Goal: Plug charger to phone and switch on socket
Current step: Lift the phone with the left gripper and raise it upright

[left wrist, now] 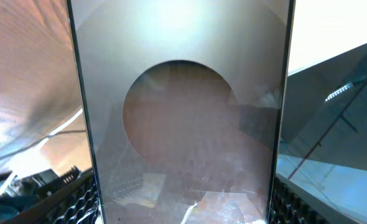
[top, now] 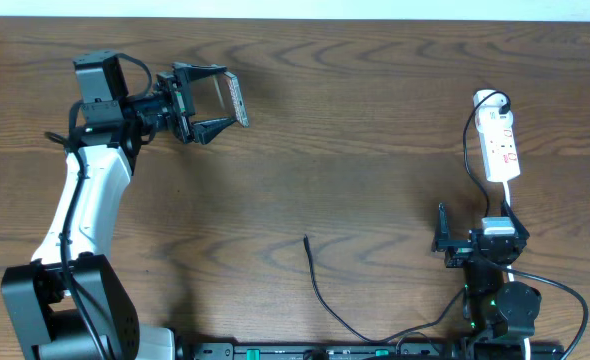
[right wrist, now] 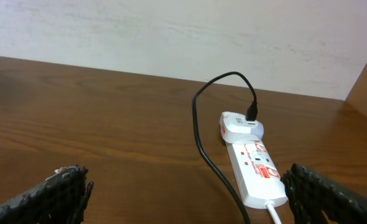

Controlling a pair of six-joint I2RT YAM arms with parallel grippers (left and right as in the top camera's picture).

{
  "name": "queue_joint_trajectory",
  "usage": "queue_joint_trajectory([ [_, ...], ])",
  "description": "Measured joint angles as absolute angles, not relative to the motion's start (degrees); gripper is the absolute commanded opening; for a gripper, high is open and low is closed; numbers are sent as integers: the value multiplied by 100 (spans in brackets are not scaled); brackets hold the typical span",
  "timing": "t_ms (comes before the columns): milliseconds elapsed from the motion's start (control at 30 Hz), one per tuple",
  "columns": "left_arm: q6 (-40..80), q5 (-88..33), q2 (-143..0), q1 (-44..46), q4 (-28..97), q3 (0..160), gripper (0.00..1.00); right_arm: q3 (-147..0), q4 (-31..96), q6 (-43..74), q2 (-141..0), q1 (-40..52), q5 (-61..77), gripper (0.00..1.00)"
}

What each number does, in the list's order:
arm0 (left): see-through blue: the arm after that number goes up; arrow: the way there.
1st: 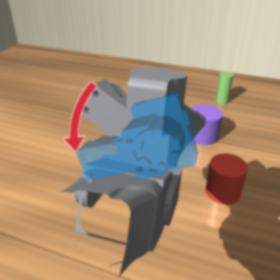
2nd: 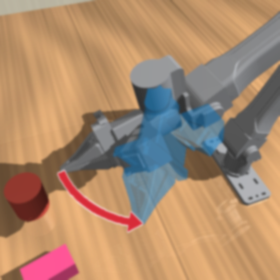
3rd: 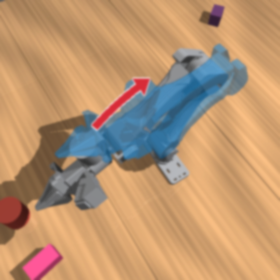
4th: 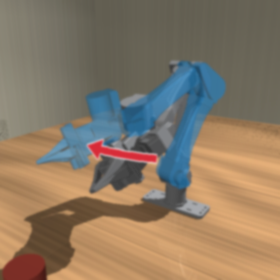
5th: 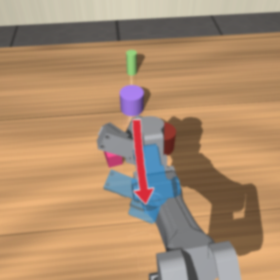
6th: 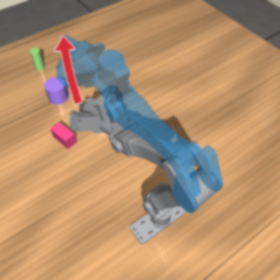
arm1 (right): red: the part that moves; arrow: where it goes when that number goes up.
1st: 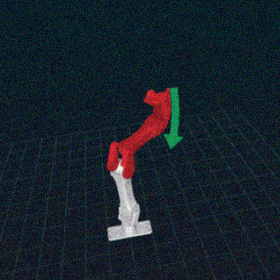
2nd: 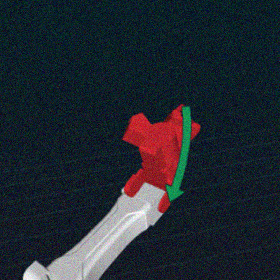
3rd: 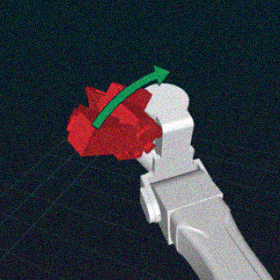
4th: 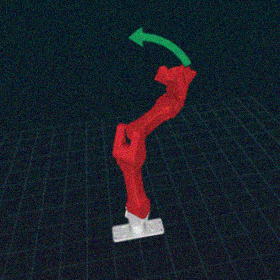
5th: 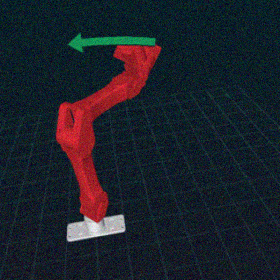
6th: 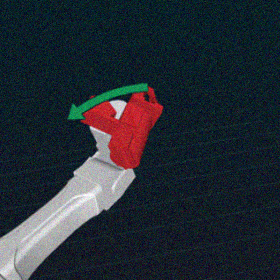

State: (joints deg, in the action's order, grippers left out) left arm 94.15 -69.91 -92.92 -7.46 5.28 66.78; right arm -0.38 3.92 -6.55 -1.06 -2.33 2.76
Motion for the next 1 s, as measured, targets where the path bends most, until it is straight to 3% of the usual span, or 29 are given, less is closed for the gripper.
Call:
queue_joint_trajectory([
  [1000,9605,-7043,-9292,-744,526,6678,7,-38,392,-652,-106,-233,276,99],
])
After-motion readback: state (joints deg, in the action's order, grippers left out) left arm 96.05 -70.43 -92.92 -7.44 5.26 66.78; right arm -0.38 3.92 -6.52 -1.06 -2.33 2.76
